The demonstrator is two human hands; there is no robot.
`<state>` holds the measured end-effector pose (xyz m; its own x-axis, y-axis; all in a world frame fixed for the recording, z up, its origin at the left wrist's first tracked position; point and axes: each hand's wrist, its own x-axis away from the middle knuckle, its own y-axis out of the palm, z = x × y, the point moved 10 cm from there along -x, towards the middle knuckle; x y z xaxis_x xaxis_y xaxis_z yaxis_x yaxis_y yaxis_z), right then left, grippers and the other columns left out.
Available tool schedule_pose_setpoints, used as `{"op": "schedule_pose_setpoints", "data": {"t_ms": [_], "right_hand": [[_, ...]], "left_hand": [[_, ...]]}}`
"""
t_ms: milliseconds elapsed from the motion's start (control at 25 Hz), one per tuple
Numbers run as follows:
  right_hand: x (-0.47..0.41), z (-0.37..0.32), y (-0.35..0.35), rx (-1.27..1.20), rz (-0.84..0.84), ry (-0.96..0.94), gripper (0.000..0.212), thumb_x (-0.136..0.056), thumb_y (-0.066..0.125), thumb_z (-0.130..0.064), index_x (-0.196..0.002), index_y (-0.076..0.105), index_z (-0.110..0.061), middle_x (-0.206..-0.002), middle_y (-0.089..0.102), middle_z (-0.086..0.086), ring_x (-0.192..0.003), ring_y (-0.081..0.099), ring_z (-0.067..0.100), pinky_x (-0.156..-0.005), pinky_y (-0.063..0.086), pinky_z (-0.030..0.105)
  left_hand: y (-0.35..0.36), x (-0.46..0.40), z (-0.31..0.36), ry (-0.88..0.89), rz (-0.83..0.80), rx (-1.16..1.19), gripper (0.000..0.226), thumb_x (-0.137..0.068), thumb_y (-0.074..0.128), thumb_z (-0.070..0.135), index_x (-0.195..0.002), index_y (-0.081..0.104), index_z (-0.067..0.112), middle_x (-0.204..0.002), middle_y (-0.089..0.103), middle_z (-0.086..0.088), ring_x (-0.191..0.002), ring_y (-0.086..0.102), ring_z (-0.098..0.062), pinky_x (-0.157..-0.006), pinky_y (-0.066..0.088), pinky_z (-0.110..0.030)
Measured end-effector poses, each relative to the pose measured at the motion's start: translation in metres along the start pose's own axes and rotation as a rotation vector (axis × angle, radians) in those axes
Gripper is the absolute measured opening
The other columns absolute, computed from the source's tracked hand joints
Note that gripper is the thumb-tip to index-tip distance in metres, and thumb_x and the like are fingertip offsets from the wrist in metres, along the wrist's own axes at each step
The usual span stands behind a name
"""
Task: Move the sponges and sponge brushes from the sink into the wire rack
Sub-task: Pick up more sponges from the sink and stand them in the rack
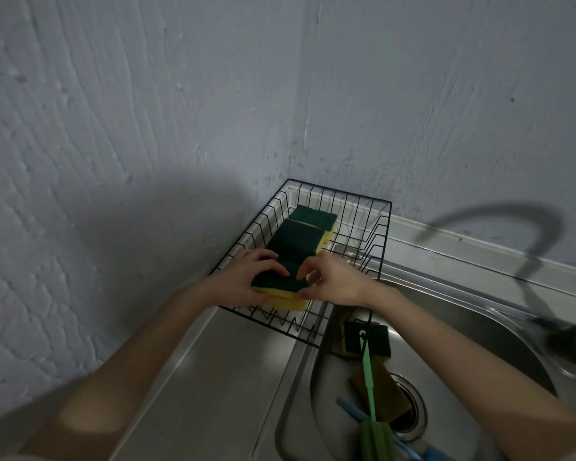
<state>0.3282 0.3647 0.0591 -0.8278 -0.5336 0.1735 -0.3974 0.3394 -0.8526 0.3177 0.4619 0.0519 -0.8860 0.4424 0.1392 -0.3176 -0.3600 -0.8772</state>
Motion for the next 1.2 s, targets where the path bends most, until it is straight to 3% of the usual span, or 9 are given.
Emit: {"op": "schedule_pose_setpoints", "data": {"t_ms": [120, 280, 480, 680, 880, 1040, 1200], "right_hand": [[-0.004, 0.009, 0.016, 0.034, -0.039, 0.083, 0.038, -0.076, 0.067, -0.034, -0.107, 0.057, -0.015, -0.102, 0.042, 0.003, -0.092, 0.046, 0.016, -0.072, 0.038, 0.025], [-0.006, 0.007, 0.019, -0.042, -0.002, 0.105, 0.028, -0.078, 0.066, -0.029, -0.100, 0.062, -0.011, -0.104, 0.062, 0.008, -0.095, 0.056, 0.019, -0.071, 0.041, 0.024], [-0.008, -0.007, 0.038, 0.026, -0.045, 0.047, 0.020, -0.083, 0.061, -0.021, -0.096, 0.067, -0.007, -0.104, 0.066, 0.011, -0.097, 0.060, 0.021, -0.074, 0.044, 0.022], [-0.012, -0.009, 0.044, -0.005, -0.086, 0.036, 0.024, -0.084, 0.059, -0.020, -0.106, 0.064, -0.011, -0.110, 0.063, 0.011, -0.101, 0.059, 0.022, -0.076, 0.042, 0.020], [-0.009, -0.009, 0.045, 0.000, -0.144, 0.012, 0.028, -0.085, 0.055, -0.015, -0.112, 0.061, -0.012, -0.091, 0.051, -0.002, -0.104, 0.058, 0.023, -0.079, 0.040, 0.021], [-0.002, -0.007, 0.035, -0.018, -0.155, 0.007, 0.033, -0.088, 0.047, -0.011, -0.120, 0.056, -0.015, -0.120, 0.061, 0.009, -0.113, 0.054, 0.021, -0.091, 0.039, 0.023], [0.016, -0.005, 0.001, -0.010, -0.021, 0.010, 0.035, -0.089, 0.048, -0.015, -0.123, 0.053, -0.017, -0.128, 0.058, 0.005, -0.118, 0.052, 0.018, -0.092, 0.038, 0.022]], "left_hand": [[0.011, -0.004, -0.008, -0.043, -0.067, -0.005, 0.050, -0.078, 0.065, 0.019, -0.125, 0.048, 0.028, -0.147, 0.022, -0.004, -0.136, 0.015, -0.024, -0.113, 0.020, -0.038], [0.021, -0.017, -0.011, -0.080, -0.169, -0.037, 0.051, -0.079, 0.062, 0.013, -0.125, 0.046, 0.025, -0.144, 0.026, -0.007, -0.133, 0.025, -0.025, -0.110, 0.028, -0.036], [0.028, -0.022, -0.023, -0.114, -0.251, -0.078, 0.048, -0.080, 0.059, 0.009, -0.125, 0.048, 0.021, -0.140, 0.030, -0.010, -0.129, 0.034, -0.025, -0.108, 0.035, -0.033], [0.021, -0.022, -0.028, -0.145, -0.139, -0.081, 0.045, -0.082, 0.054, 0.002, -0.124, 0.050, 0.017, -0.141, 0.032, -0.010, -0.131, 0.032, -0.024, -0.107, 0.033, -0.031], [0.021, -0.024, -0.026, -0.166, -0.089, -0.108, 0.043, -0.084, 0.054, 0.004, -0.125, 0.050, 0.017, -0.140, 0.033, -0.010, -0.129, 0.035, -0.024, -0.106, 0.035, -0.031], [0.018, -0.022, -0.019, -0.172, -0.079, -0.132, 0.040, -0.086, 0.054, 0.014, -0.126, 0.049, 0.017, -0.140, 0.034, -0.012, -0.127, 0.037, -0.025, -0.105, 0.036, -0.033], [0.001, -0.019, 0.011, -0.107, 0.010, -0.110, 0.037, -0.089, 0.049, 0.020, -0.126, 0.050, 0.015, -0.137, 0.040, -0.013, -0.125, 0.041, -0.025, -0.103, 0.038, -0.035]]}}
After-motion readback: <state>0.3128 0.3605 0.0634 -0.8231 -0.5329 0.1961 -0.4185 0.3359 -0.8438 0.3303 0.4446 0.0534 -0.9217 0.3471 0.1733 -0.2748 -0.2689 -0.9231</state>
